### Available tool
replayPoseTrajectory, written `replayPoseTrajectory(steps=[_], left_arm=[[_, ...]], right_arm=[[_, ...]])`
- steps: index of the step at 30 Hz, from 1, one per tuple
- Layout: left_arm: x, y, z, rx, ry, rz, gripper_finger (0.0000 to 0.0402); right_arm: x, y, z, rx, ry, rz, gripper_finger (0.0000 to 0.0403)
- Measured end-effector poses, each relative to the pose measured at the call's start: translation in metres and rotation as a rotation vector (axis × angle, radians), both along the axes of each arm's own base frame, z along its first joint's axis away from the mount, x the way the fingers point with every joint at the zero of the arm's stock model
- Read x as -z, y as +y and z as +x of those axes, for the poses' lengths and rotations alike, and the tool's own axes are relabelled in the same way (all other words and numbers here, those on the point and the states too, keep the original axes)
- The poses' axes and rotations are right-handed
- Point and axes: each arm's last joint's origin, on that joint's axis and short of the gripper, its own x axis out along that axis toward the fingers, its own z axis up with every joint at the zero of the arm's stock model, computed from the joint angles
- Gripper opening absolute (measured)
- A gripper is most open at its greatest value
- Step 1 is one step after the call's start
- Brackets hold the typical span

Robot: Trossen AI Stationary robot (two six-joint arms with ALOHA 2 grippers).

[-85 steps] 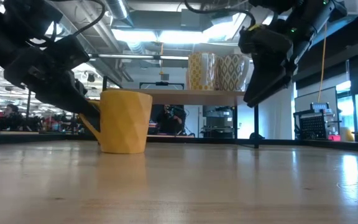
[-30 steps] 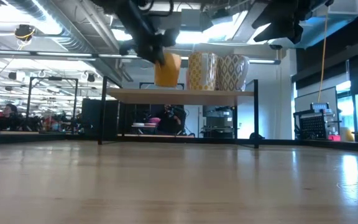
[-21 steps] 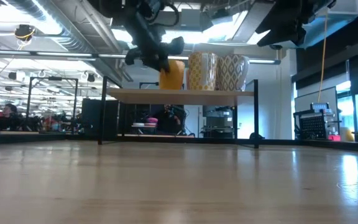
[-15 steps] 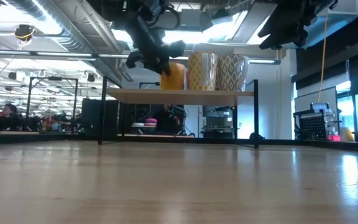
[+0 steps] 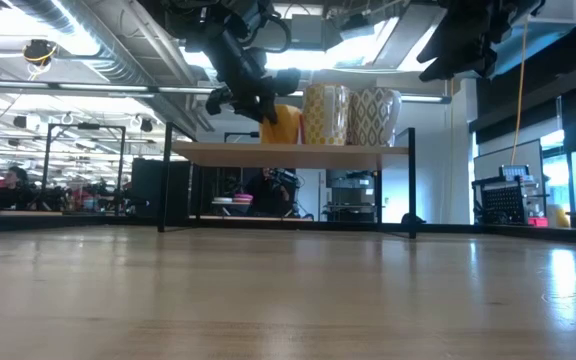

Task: Place coffee mugs
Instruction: Put the yellow mug on the shelf

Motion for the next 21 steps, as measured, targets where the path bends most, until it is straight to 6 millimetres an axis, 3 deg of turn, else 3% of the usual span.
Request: replayPoseTrajectory(steps=[8, 21], left_arm=[[0.0001, 0.0006, -0.0001, 0.008, -0.002, -0.005, 0.005], [-0.0011, 0.0012, -0.0006, 0.007, -0.007, -0.003, 0.0105]], right_arm=[[0.0004, 0.0, -0.0002, -0.002, 0.005, -0.003, 0.0186], [0.0004, 0.0, -0.0001, -0.002, 0.005, -0.003, 0.0186]])
